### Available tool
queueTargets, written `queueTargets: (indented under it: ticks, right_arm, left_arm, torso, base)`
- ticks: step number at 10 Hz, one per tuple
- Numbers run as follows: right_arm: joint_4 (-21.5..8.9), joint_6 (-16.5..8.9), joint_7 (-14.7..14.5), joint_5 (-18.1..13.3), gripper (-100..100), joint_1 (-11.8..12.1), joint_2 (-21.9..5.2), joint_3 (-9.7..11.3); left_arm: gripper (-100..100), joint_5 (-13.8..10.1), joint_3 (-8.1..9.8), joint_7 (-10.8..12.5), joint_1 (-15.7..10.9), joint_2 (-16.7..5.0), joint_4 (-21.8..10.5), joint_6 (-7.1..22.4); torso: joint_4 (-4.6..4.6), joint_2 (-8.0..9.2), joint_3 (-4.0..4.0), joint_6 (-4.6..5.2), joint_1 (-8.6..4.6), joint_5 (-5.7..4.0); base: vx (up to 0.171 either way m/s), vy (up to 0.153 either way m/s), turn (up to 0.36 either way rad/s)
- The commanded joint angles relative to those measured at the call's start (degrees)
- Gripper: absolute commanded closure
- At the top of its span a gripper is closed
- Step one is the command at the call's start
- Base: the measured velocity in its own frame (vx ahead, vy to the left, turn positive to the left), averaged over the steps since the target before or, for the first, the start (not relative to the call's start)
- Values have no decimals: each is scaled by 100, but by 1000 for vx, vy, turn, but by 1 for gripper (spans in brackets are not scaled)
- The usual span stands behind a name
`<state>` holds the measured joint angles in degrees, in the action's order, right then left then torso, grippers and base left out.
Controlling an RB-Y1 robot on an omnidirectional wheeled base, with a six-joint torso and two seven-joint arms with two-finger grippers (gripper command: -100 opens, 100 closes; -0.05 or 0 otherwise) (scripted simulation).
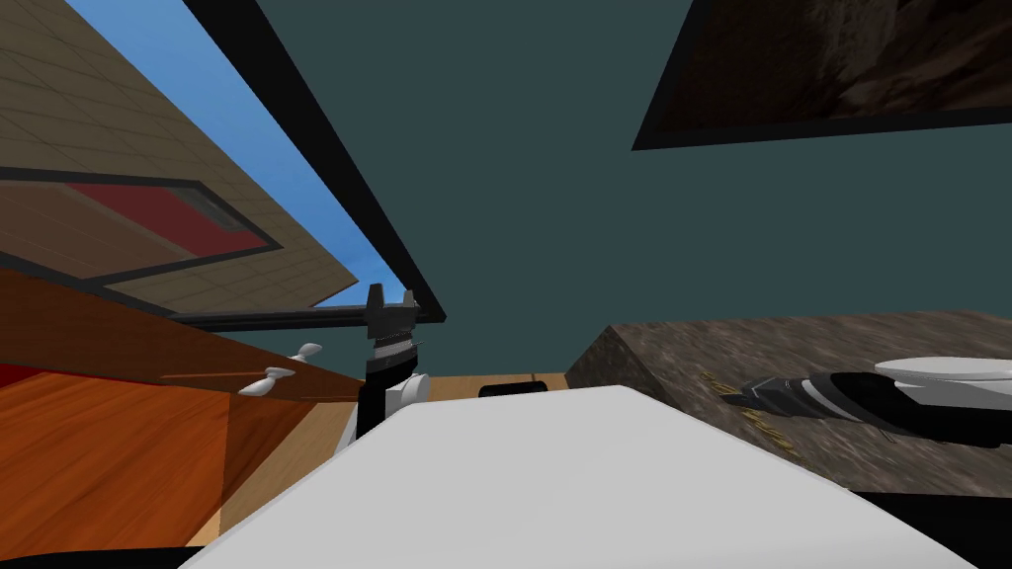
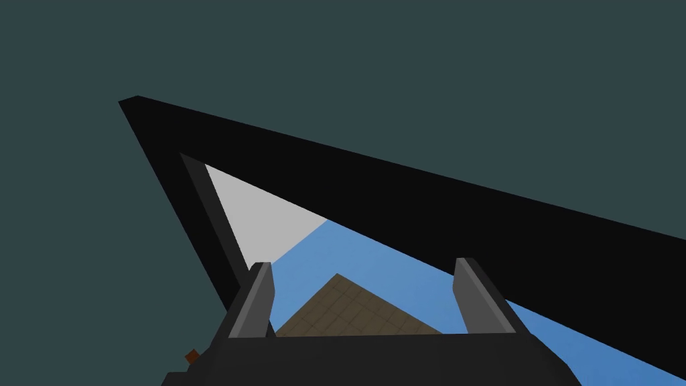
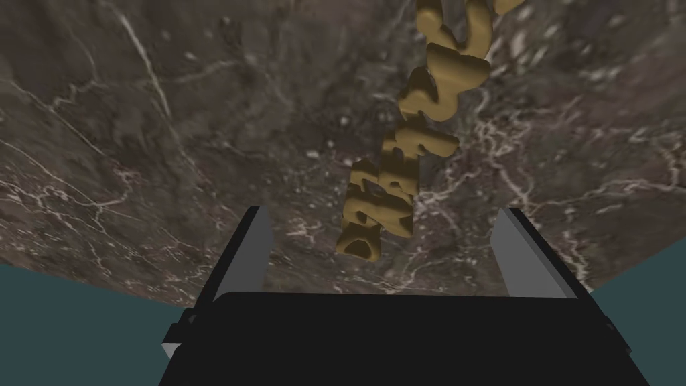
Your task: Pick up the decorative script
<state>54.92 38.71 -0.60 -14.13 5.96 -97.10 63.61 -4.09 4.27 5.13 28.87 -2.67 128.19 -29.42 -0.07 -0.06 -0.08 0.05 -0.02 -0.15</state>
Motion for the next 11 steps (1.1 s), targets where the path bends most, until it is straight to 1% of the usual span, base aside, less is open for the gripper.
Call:
queueTargets:
  ticks: [1, 2, 4, 5, 6, 10, 11]
  right_arm:
    - [0, 0, 0, 0, 0, 0, 0, 0]
    - [-98, -59, 119, 25, -100, 8, 114, 27]
    - [-260, -160, 320, 68, -100, 22, 302, 74]
    - [-233, -108, 253, 21, -100, -17, 256, 65]
    - [-247, -114, 287, 17, 100, -23, 267, 69]
    - [-243, -108, 282, 17, 100, -23, 267, 68]
    - [-243, -109, 282, 17, 0, -23, 267, 68]
  left_arm:
    - [0, 0, 0, 0, 0, 0, 0, 0]
    - [0, 0, 0, 0, 0, 0, 0, 0]
    - [0, 0, -1, 0, -2, 0, 0, 0]
    - [0, 0, -1, 0, -3, 0, 0, 0]
    - [0, 0, 0, 0, 0, 0, 0, 0]
    - [0, 0, 0, 0, 0, 0, 0, 0]
    - [0, 0, 0, 0, 0, 0, 0, 0]
  torso:
    - [0, 0, 0, 0, 0, 0]
    - [-1, -4, -2, 0, 1, 0]
    - [5, 29, 16, -7, -4, -2]
    - [10, 47, 26, -5, -12, -3]
    - [8, 29, 18, 5, -10, -2]
    - [-2, -7, -5, 4, -7, -2]
    - [-3, -8, -5, 3, -7, -2]
  base:
    - [0, 0, 0]
    - [-67, -7, 223]
    - [-153, -24, 329]
    - [-80, -22, 64]
    - [-12, -4, -13]
    - [-2, 0, 1]
    - [0, 0, 0]
